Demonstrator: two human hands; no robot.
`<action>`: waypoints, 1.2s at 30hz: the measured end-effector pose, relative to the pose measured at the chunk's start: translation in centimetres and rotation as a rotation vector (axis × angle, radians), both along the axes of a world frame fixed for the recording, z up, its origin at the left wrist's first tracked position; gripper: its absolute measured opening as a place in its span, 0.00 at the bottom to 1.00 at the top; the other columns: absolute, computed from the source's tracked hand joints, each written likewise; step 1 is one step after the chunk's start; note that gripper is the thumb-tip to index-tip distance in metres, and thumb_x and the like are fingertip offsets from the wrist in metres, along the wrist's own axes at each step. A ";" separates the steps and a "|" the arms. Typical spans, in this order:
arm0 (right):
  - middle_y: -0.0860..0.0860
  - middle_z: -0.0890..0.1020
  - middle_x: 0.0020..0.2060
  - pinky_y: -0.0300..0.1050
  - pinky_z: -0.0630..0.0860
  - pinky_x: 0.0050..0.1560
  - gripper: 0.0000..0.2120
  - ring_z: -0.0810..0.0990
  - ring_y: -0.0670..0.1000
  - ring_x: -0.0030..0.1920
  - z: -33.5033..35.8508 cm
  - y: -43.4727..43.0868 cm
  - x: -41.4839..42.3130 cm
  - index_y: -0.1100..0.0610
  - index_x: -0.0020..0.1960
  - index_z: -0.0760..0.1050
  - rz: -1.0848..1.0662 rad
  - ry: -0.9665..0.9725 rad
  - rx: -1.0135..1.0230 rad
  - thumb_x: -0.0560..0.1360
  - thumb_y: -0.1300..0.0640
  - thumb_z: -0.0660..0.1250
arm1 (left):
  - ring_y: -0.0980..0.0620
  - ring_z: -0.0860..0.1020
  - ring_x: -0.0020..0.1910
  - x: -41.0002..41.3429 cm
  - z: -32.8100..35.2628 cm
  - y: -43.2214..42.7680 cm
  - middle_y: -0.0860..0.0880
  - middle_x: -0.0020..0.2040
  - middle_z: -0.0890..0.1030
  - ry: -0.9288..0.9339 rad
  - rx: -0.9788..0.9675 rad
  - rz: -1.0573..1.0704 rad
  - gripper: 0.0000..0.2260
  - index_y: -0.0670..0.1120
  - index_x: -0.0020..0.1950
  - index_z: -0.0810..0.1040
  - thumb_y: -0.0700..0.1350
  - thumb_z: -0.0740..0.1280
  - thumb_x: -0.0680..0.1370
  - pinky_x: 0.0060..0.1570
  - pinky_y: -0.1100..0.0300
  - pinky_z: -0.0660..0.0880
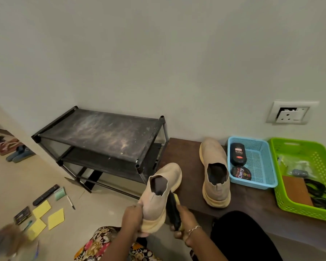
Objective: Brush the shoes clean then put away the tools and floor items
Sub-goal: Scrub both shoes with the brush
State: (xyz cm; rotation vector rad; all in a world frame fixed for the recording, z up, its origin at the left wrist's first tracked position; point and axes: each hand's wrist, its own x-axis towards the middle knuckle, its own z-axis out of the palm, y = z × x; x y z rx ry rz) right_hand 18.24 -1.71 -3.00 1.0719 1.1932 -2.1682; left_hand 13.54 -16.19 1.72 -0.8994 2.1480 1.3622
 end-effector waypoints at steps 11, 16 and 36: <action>0.58 0.74 0.28 0.32 0.63 0.16 0.19 0.70 0.52 0.18 3.8 5.0 3.8 0.62 0.48 0.74 0.001 -0.062 -0.163 0.78 0.45 0.58 | 0.40 0.76 0.45 0.1 0.7 4.0 0.40 0.52 0.76 -0.071 0.403 0.263 0.16 0.40 0.57 0.71 0.53 0.59 0.80 0.34 0.47 0.77; 0.63 0.81 0.36 0.43 0.76 0.24 0.18 0.79 0.56 0.26 6.5 9.9 5.5 0.63 0.52 0.75 -0.072 0.042 -0.127 0.79 0.49 0.57 | 0.35 0.73 0.58 -0.9 0.4 6.2 0.39 0.63 0.71 -0.065 0.498 0.257 0.18 0.43 0.66 0.65 0.51 0.60 0.80 0.45 0.39 0.76; 0.55 0.72 0.40 0.42 0.75 0.20 0.07 0.72 0.54 0.38 -0.3 23.3 6.5 0.60 0.41 0.70 -0.511 -0.192 0.478 0.76 0.59 0.65 | 0.40 0.65 0.67 -2.3 -3.8 7.9 0.41 0.70 0.65 0.156 0.442 -0.093 0.35 0.43 0.74 0.54 0.37 0.70 0.72 0.66 0.48 0.63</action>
